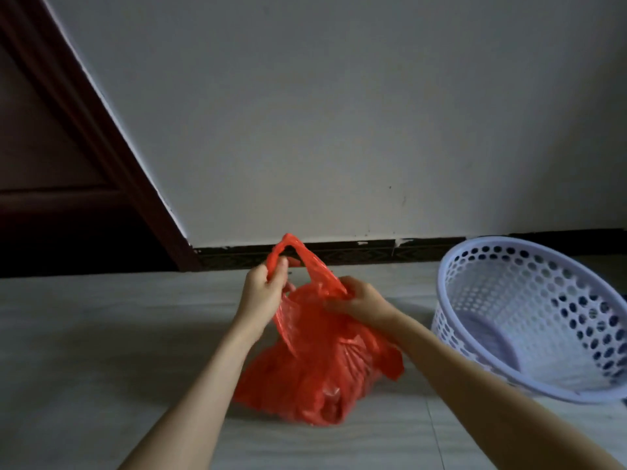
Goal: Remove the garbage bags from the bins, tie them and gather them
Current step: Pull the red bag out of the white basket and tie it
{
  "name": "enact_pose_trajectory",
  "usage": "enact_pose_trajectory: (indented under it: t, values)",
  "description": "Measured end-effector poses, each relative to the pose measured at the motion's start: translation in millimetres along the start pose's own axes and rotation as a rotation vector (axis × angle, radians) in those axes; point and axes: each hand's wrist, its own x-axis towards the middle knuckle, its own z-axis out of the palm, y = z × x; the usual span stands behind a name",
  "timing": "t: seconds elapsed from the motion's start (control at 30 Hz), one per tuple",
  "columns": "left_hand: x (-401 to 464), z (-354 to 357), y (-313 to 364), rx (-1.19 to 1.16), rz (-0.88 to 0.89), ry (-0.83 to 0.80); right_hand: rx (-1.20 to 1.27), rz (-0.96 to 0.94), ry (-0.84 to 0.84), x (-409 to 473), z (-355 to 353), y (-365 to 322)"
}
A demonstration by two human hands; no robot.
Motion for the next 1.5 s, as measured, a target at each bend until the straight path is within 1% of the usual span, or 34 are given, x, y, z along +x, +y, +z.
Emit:
enact_pose_trajectory:
  t: [0.07, 0.1, 0.13, 0.17, 0.2, 0.23, 0.27, 0.3, 0.33, 0.37, 0.4, 0.43, 0.5, 0.53, 0.57, 0.6, 0.63, 0.7, 0.77, 0.83, 0.9, 0.93, 0.97, 1.0, 1.03, 1.1, 1.17, 1.23, 1.3, 1.33, 1.4, 1.47, 1.5]
  values:
    - [2.1, -2.5, -2.6, -0.308, -0.155, 0.059, 0.307, 0.056, 0.000, -6.2, -13.8, 2.2]
    - [4.8, -4.6, -1.3, -0.493, -0.243, 0.051, 0.433, 0.079, 0.016, -8.5, -21.5, 4.0]
    - [8.1, -7.2, -0.1, -0.667, -0.338, 0.028, 0.480, 0.074, 0.038, -10.1, -31.6, 8.1]
    - [10.0, -11.8, 2.3, -0.767, -0.423, -0.003, 0.471, 0.048, 0.058, -12.2, -41.6, 9.8]
    - [11.0, -15.1, 3.4, -0.803, -0.482, -0.038, 0.457, 0.009, 0.073, -14.2, -49.7, 12.5]
    - [10.8, -17.4, 4.0, -0.799, -0.509, -0.077, 0.519, -0.018, 0.065, -16.1, -55.1, 15.0]
    - [10.3, -18.4, 4.9, -0.792, -0.508, -0.108, 0.605, -0.024, 0.036, -18.6, -56.8, 17.2]
    - [9.3, -18.5, 7.6, -0.796, -0.489, -0.130, 0.640, -0.041, 0.007, -21.6, -54.4, 17.2]
    - [8.6, -18.5, 10.4, -0.816, -0.469, -0.137, 0.606, -0.071, 0.000, -24.3, -49.8, 20.6]
    - [9.0, -17.8, 14.5, -0.857, -0.452, -0.125, 0.520, -0.118, 0.016, -26.8, -44.2, 23.4]
    - [10.8, -17.9, 18.6, -0.900, -0.435, -0.091, 0.376, -0.198, -0.002, -29.2, -39.3, 28.8]
    - [12.9, -18.3, 21.9, -0.930, -0.416, -0.048, 0.173, -0.282, -0.054, -32.0, -33.4, 34.7]
    - [17.6, -21.0, 25.6, -0.925, -0.399, 0.033, -0.289, -0.390, -0.177, -34.1, -22.4, 50.6]
    - [19.0, -22.6, 25.8, -0.911, -0.393, 0.070, -0.487, -0.414, -0.209, -35.3, -19.0, 58.0]
    - [19.4, -24.7, 26.4, -0.900, -0.384, 0.101, -0.624, -0.399, -0.217, -35.6, -14.4, 60.6]
    - [18.9, -26.3, 26.8, -0.898, -0.375, 0.124, -0.687, -0.367, -0.191, -35.1, -8.5, 58.5]
    - [18.6, -27.5, 27.0, -0.894, -0.361, 0.131, -0.688, -0.346, -0.130, -32.8, -2.8, 52.9]
    - [17.0, -28.1, 27.1, -0.870, -0.337, 0.091, -0.591, -0.305, 0.006, -26.2, 4.3, 37.0]
    - [13.3, -26.2, 28.9, -0.822, -0.337, 0.038, -0.570, -0.364, 0.073, -18.4, 7.0, 20.8]
    - [10.8, -24.1, 28.8, -0.713, -0.337, 0.072, -0.532, -0.427, 0.147, -14.7, 7.9, 13.8]
    - [10.7, -25.2, 28.1, -0.618, -0.282, 0.156, -0.357, -0.310, 0.271, -12.2, 2.3, 13.9]
    - [10.7, -26.2, 28.6, -0.603, -0.243, 0.177, -0.195, -0.209, 0.342, -11.5, -3.6, 13.1]
    - [9.5, -27.5, 29.8, -0.599, -0.201, 0.164, -0.019, -0.099, 0.397, -10.7, -9.4, 14.6]
    - [9.5, -28.7, 30.5, -0.574, -0.138, 0.115, 0.139, 0.004, 0.432, -9.4, -15.8, 17.4]
    - [8.8, -29.5, 29.2, -0.490, -0.073, 0.031, 0.259, 0.085, 0.450, -10.5, -21.9, 20.1]
    - [3.7, -32.6, 19.1, -0.172, 0.057, -0.177, 0.377, 0.170, 0.453, -13.4, -31.0, 24.5]
    - [-10.5, -32.3, 7.7, 0.129, 0.095, -0.315, 0.461, 0.184, 0.433, -17.7, -37.3, 25.5]
    - [-21.7, -33.5, -12.4, 0.382, 0.072, -0.413, 0.553, 0.177, 0.395, -19.5, -43.0, 26.2]
    - [-30.1, -33.1, -33.9, 0.581, -0.008, -0.501, 0.598, 0.146, 0.366, -22.4, -46.9, 27.1]
    - [-32.3, -31.5, -42.8, 0.646, -0.040, -0.530, 0.607, 0.126, 0.355, -24.9, -48.2, 27.6]
    - [-33.2, -25.6, -52.4, 0.707, -0.037, -0.529, 0.669, 0.101, 0.324, -29.1, -49.0, 26.3]
    - [-32.6, -17.6, -59.2, 0.659, -0.015, -0.438, 0.732, 0.081, 0.269, -32.7, -48.6, 26.6]
    - [-32.5, -13.3, -60.9, 0.612, -0.004, -0.377, 0.662, 0.049, 0.241, -34.1, -49.1, 28.8]
